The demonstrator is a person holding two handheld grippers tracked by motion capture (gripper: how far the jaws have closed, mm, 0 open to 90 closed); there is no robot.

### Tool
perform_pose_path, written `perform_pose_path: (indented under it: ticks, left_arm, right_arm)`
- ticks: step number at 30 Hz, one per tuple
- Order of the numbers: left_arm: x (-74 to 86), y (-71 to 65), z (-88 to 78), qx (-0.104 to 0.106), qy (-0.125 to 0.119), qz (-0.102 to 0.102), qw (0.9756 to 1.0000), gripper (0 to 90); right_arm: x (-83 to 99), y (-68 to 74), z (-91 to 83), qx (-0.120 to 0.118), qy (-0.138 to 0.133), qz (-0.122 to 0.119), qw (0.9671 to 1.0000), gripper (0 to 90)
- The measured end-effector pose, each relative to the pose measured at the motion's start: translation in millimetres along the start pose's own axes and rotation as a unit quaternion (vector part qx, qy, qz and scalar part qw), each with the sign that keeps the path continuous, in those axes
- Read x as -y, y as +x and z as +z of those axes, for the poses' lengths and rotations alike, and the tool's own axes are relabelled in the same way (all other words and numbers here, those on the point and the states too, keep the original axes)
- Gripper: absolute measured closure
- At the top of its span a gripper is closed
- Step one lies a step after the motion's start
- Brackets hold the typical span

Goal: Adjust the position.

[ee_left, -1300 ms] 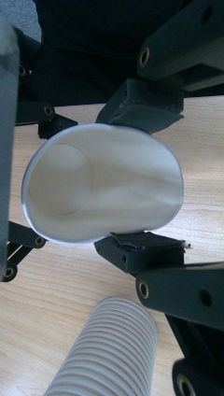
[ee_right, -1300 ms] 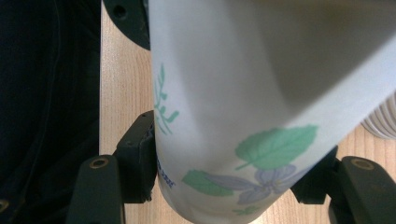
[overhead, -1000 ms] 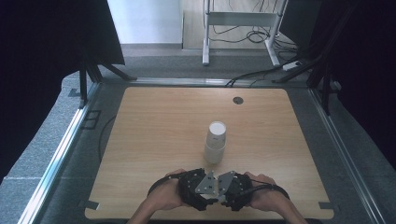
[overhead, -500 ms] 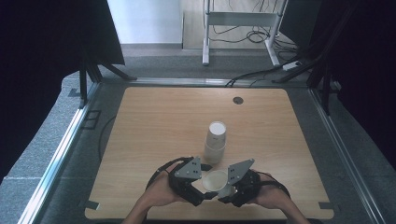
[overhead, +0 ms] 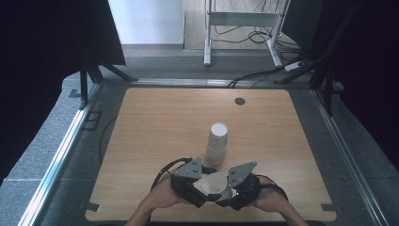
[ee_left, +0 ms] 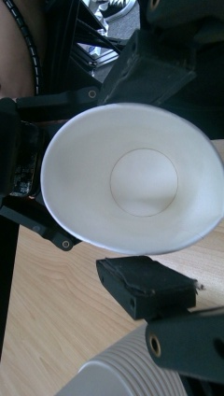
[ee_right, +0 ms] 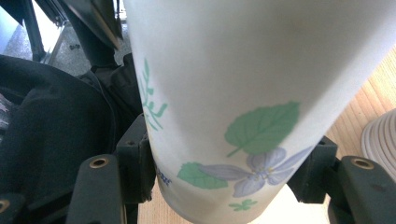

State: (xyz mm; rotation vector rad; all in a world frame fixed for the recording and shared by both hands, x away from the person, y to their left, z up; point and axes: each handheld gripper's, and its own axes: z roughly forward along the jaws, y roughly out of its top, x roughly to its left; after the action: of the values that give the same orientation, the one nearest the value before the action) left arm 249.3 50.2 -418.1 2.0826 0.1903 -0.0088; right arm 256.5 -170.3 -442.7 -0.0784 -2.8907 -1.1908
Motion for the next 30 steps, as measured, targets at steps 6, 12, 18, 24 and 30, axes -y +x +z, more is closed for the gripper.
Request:
perform_pose_path:
  ticks: [6,12,18,24,30]
  left_arm:
    - [-0.3,-1.3,0.8,-0.003,0.011,0.007,0.9999,30.2]
    - [-2.1,-2.9,2.0,-0.009,0.024,0.012,0.9996,36.3]
    - [-5.3,-5.3,2.2,-0.022,0.046,0.021,0.9985,37.6]
    - [-6.0,-8.6,7.5,-0.042,0.102,0.029,0.9934,37.6]
    - [-4.0,-8.8,15.6,-0.071,0.159,0.032,0.9841,37.5]
  right_arm:
    - [0.5,-0.2,0.9,-0.003,0.000,-0.001,1.0000,37.2]
    - [1.8,-1.7,3.0,-0.004,0.008,-0.002,1.0000,37.3]
    - [4.1,-3.9,7.6,0.002,0.033,0.011,0.9994,23.6]
    - [12.0,-7.5,7.8,0.013,0.071,0.017,0.9972,16.5]
    - [20.1,-13.4,-2.2,0.028,0.078,0.031,0.9961,15.6]
